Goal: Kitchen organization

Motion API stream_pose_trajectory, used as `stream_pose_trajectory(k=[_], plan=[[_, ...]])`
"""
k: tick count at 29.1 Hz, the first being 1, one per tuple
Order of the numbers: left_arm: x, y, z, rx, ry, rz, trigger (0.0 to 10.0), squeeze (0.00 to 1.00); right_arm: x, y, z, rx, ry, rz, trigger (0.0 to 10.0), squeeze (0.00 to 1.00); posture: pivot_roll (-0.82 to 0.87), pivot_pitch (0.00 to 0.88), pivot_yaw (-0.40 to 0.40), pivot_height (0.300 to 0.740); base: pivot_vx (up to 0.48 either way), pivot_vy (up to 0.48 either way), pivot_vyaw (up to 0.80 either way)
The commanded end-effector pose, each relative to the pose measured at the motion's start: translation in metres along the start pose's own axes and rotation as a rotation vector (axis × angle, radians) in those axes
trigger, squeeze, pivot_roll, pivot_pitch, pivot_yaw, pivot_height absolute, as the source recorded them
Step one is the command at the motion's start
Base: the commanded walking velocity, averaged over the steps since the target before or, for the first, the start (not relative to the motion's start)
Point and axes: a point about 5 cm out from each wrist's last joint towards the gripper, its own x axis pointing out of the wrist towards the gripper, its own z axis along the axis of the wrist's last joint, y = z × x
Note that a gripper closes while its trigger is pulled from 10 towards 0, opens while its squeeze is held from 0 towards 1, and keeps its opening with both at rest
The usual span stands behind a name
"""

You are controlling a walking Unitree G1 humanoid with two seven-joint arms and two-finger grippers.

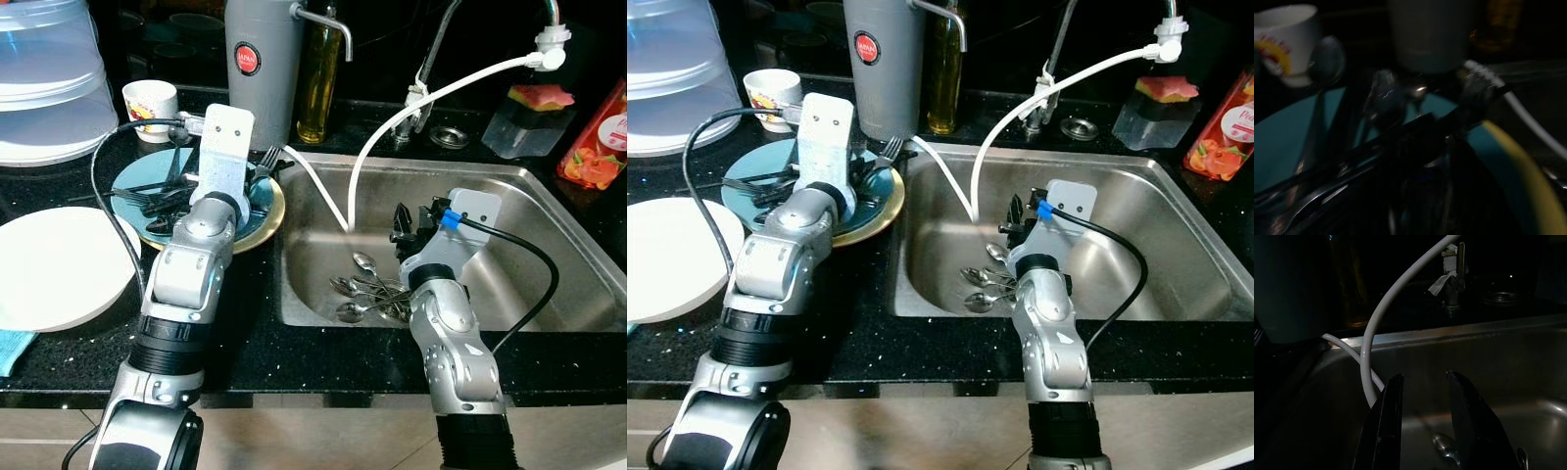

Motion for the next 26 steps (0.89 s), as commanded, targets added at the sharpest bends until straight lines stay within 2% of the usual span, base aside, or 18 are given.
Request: stream_pose_trajectory(k=[1,2,3,4,9,14,15,17,18,20,21,26], plan=[[0.001,0.004,-0.008,-0.009,0.056,0.034,10.0,1.00,0.000,-0.001,0.001,-0.001,-0.008,-0.003,10.0,0.00,0.21,0.005,-0.094,0.740,0.000,0.000,0.00],[0.001,0.005,-0.009,-0.027,0.070,0.038,10.0,1.00,0.000,-0.001,0.001,-0.001,-0.008,-0.003,10.0,0.00,0.21,0.009,-0.093,0.740,0.000,0.000,0.00],[0.001,0.005,-0.009,-0.039,0.079,0.042,10.0,0.00,0.000,-0.001,0.001,-0.001,-0.008,-0.003,10.0,0.00,0.21,0.009,-0.093,0.740,0.000,0.000,0.00],[0.001,0.004,-0.012,-0.098,0.120,0.038,10.0,0.00,-0.001,-0.002,0.001,-0.002,-0.007,-0.004,10.0,0.00,0.21,0.009,-0.093,0.740,0.000,0.000,0.00],[-0.001,0.000,-0.019,-0.170,0.187,0.025,10.0,0.00,-0.001,-0.002,0.001,-0.001,-0.008,-0.004,10.0,0.00,0.21,0.009,-0.093,0.740,0.000,0.000,0.00],[-0.007,-0.012,-0.023,-0.157,0.192,-0.014,10.0,0.00,0.000,-0.001,0.001,-0.001,-0.007,-0.004,10.0,0.00,0.21,0.013,-0.093,0.740,0.000,0.000,0.00],[-0.009,-0.014,-0.023,-0.143,0.187,-0.019,7.8,0.00,0.000,-0.001,0.001,-0.001,-0.007,-0.005,10.0,0.00,0.21,0.014,-0.092,0.740,0.000,0.000,0.00],[-0.009,-0.015,-0.023,-0.141,0.188,-0.019,7.8,0.00,0.000,-0.001,0.001,-0.001,-0.007,-0.005,10.0,0.00,0.21,0.014,-0.092,0.740,0.000,0.000,0.00],[-0.010,-0.016,-0.024,-0.144,0.193,-0.021,2.0,0.00,-0.001,-0.001,0.001,-0.001,-0.007,-0.005,10.0,0.00,0.21,0.014,-0.092,0.740,0.000,0.000,0.00],[-0.010,-0.016,-0.025,-0.146,0.197,-0.022,2.0,0.00,-0.001,-0.001,0.001,0.000,-0.007,-0.006,10.0,0.00,0.21,0.014,-0.092,0.740,0.000,0.000,0.00],[-0.010,-0.016,-0.025,-0.150,0.204,-0.021,0.0,0.00,-0.001,-0.001,0.001,0.000,-0.006,-0.006,10.0,0.00,0.20,0.017,-0.091,0.740,0.000,0.000,0.00],[-0.009,-0.014,-0.024,-0.150,0.201,-0.012,0.0,0.00,-0.001,-0.002,0.001,0.000,-0.006,-0.008,10.0,0.00,0.20,0.019,-0.091,0.740,0.000,0.000,0.00]])
